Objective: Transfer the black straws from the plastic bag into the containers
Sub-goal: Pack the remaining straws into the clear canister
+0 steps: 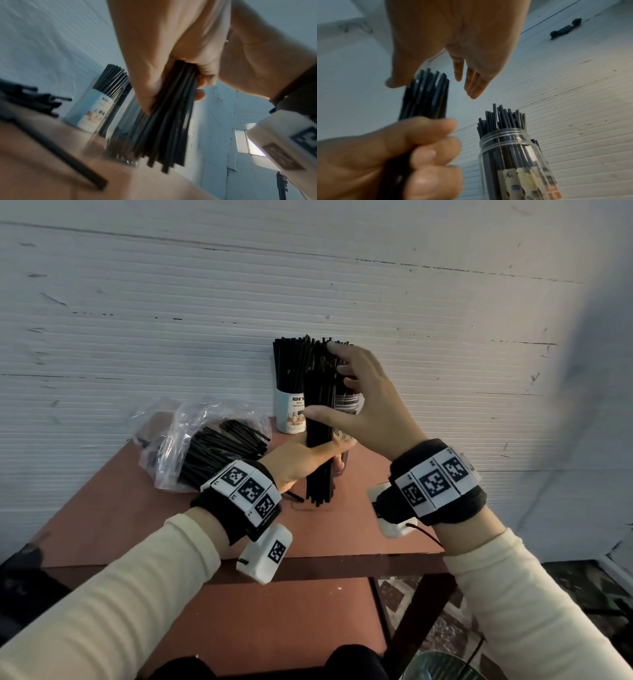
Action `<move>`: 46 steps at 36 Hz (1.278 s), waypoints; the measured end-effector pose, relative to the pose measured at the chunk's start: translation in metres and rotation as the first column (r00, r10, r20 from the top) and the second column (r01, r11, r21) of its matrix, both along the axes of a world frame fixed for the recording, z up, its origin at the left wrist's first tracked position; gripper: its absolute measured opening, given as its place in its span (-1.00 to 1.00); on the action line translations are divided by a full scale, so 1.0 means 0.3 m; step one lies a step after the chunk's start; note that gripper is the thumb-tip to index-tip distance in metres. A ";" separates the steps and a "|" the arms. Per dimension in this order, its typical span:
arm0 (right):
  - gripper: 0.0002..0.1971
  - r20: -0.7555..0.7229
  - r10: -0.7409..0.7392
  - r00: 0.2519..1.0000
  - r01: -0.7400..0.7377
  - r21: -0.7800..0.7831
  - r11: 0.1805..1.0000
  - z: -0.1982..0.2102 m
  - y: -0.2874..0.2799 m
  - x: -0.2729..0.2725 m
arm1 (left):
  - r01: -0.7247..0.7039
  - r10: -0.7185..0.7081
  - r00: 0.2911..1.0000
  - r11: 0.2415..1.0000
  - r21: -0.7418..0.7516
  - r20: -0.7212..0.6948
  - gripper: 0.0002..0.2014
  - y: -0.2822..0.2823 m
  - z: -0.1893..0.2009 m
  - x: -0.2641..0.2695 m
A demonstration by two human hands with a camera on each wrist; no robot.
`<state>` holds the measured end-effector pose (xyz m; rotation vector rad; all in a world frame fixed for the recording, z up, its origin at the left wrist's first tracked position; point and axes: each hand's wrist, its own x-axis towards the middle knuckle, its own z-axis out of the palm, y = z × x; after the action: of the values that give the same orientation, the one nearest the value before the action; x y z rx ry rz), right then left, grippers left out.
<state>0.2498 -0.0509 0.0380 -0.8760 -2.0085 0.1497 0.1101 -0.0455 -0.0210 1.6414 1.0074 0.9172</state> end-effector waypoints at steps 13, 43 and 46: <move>-0.88 0.050 0.233 0.971 -0.198 -0.372 0.907 0.011 -0.055 0.005 | 0.273 -0.257 0.957 0.955 0.112 -0.137 -0.69 -0.043 0.082 -0.036; -0.79 -0.290 -0.084 0.953 -0.029 -0.364 0.931 0.309 0.410 0.098 | -0.092 0.111 0.988 0.982 0.164 -0.108 -0.12 0.311 0.063 -0.025; -0.87 -0.145 -0.072 0.987 0.009 -0.395 0.919 0.287 0.410 0.063 | -0.093 0.111 0.988 0.983 0.161 -0.106 -0.10 0.315 0.061 -0.031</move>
<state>0.2687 0.0721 0.1240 -1.1191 -1.8379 0.5993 0.1008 0.0490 -0.0028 1.8033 1.1311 0.9997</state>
